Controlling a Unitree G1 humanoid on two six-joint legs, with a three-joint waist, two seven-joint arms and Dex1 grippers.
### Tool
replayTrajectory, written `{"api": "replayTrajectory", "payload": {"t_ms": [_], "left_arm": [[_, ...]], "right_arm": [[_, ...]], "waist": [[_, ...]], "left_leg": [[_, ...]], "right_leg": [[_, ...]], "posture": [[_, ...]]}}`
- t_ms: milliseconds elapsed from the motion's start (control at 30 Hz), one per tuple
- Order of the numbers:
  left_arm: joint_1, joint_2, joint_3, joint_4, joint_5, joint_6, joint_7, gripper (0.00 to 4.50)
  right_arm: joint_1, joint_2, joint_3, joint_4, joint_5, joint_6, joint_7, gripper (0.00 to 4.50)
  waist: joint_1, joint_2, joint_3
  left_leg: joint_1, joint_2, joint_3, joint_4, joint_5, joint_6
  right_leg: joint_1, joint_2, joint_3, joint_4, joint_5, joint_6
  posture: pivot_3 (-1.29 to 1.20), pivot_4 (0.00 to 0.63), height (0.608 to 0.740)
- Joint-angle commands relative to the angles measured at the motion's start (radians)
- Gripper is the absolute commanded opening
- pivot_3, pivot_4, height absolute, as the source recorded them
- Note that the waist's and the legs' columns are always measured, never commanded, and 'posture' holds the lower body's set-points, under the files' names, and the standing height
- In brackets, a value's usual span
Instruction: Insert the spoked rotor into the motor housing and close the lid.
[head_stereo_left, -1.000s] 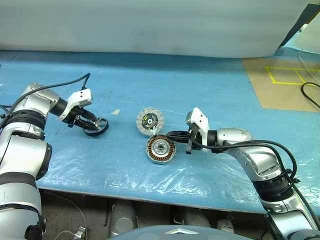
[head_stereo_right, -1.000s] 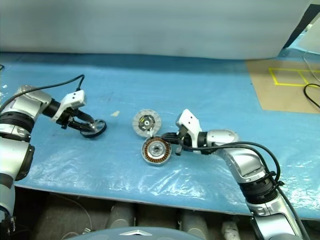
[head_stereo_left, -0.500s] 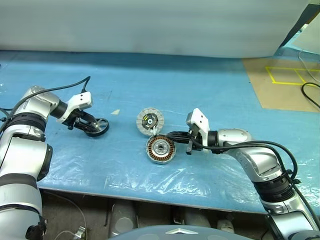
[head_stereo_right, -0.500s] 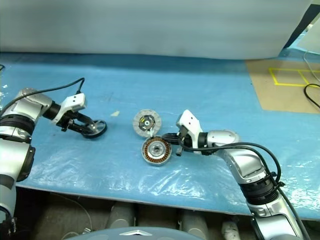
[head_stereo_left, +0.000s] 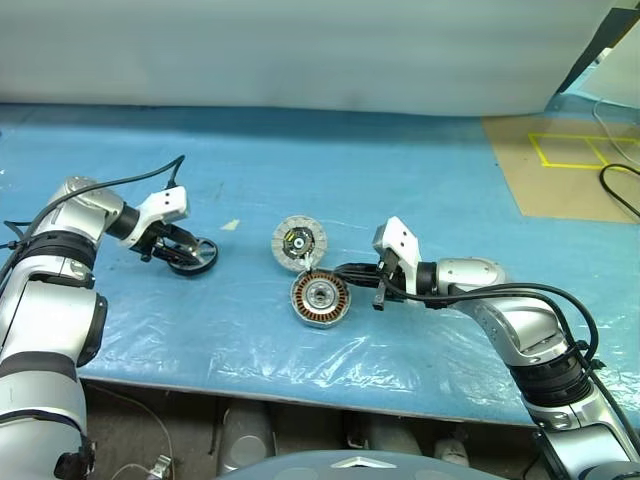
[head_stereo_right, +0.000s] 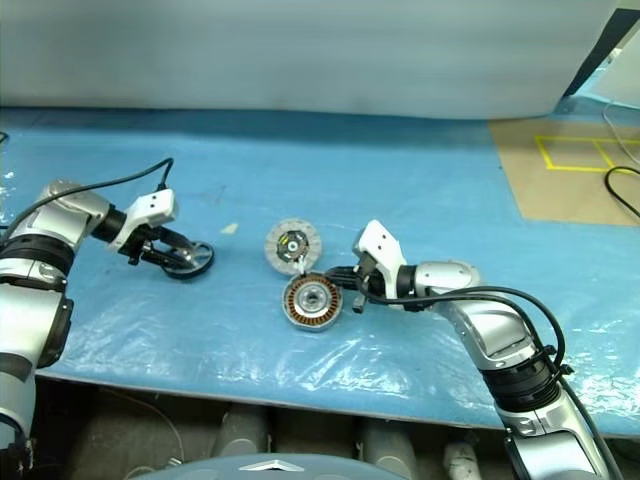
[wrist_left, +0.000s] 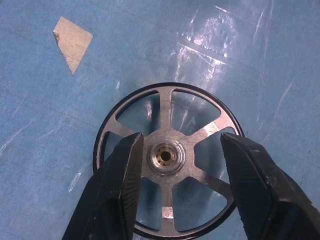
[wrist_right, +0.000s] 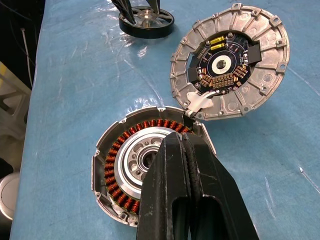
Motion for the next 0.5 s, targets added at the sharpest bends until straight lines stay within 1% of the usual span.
{"api": "replayTrajectory", "payload": {"t_ms": [33,333,500], "left_arm": [[0.030,0.031,-0.034,0.018,0.052,-0.013,-0.012,2.57],[0.004,0.041,-0.002,0.017,0.044,-0.005,-0.014,2.57],[0.028,0.016,-0.005,0.012,0.047,-0.008,-0.005,2.57]], "right_arm": [[-0.004,-0.006,-0.012,-0.045,0.018,-0.004,0.001,0.00],[-0.008,0.005,-0.007,-0.035,0.018,-0.009,-0.001,0.00],[-0.010,0.010,-0.004,-0.030,0.013,-0.013,-0.002,0.00]], "waist": [[-0.001,0.000,0.000],[0.004,-0.001,0.001],[0.005,-0.001,0.001]], "left_leg": [[0.000,0.000,0.000,0.000,0.000,0.000],[-0.002,0.001,0.000,0.000,0.000,0.000],[-0.002,0.001,0.000,0.000,0.000,0.000]], "right_leg": [[0.000,0.000,0.000,0.000,0.000,0.000],[-0.001,0.000,-0.001,0.000,0.000,0.000],[-0.001,0.000,-0.001,0.000,0.000,0.000]], "posture": [[0.00,0.150,0.740],[0.00,0.150,0.740],[0.00,0.150,0.740]]}}
